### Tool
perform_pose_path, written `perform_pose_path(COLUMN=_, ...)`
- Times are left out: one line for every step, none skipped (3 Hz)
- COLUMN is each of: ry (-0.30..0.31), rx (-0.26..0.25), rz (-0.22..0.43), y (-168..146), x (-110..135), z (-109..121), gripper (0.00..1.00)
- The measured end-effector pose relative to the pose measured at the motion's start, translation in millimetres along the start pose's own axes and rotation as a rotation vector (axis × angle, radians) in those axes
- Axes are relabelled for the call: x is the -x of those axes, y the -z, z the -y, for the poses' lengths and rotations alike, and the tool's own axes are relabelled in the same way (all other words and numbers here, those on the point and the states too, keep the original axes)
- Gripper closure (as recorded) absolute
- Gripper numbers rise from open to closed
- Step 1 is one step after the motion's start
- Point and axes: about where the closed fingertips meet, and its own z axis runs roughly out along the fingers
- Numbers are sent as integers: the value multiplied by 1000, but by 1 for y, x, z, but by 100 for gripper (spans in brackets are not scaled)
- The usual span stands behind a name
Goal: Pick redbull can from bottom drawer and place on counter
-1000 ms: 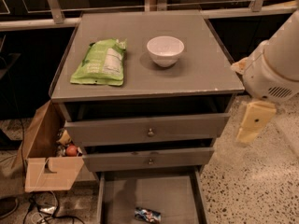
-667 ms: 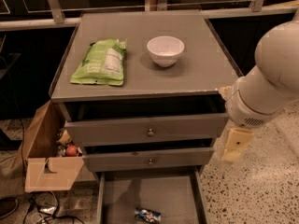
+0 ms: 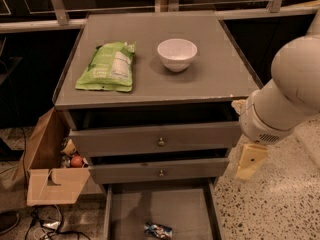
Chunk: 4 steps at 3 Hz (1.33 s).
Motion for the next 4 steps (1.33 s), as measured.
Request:
perform_pose_path(ry=11, rx=11, rz=11, y=-29, x=2, z=-15, gripper=0)
perform_pose_path(ry=14, rx=6, rz=9, y=-64, x=3, z=-32, gripper=0)
perform_pose_path(ry=15, rx=6, rz=11, y=-64, x=3, z=-33, gripper=0)
perform_pose_path(ry=26, rx=46, rz=25, y=-98, x=8, z=-58, gripper=0)
